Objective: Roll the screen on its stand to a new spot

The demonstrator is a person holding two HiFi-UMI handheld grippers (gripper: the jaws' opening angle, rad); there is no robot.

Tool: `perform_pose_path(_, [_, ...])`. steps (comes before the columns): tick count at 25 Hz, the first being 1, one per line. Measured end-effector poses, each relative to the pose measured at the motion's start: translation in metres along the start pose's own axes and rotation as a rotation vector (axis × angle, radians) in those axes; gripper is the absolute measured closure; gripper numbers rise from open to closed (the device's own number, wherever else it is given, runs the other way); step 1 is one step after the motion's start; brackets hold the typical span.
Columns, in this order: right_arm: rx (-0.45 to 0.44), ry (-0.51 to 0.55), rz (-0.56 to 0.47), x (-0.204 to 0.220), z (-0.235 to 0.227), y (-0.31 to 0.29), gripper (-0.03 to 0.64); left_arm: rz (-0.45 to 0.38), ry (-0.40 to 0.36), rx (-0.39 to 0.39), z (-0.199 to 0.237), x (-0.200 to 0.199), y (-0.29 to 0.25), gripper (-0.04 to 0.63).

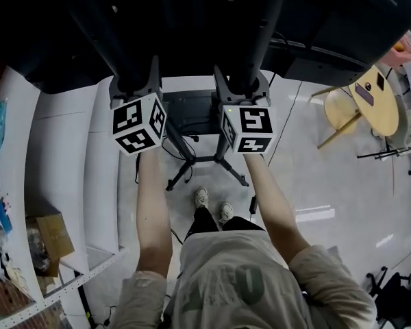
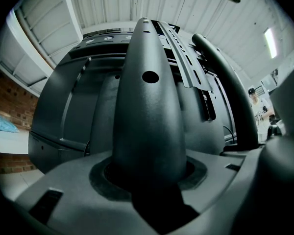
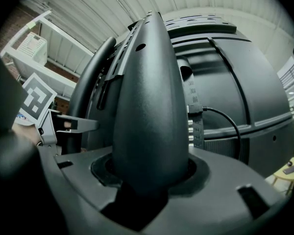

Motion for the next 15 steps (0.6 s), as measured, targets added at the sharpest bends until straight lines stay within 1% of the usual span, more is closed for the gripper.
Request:
perform_pose_path(10, [-0.012, 0.004, -0.004, -0.005, 0.038, 0.086, 0.414, -0.006, 0.000, -0.003, -0.010, -0.003, 0.096, 0.380])
perform_pose_path(15, [-0.003, 0.003, -0.010, -0.010, 0.051, 0.129, 0.414, -0.007, -0.004, -0.001, -0.020, -0.007, 0.138, 0.380])
Point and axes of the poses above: the fingertips, and each gripper's own axes: y backward along the fingers, z to its left, x out of its underside, the point moved 7 cm from there along y, backward along the fingers, and after that the axes turned 2 degrees about x, right-handed, at the moved point
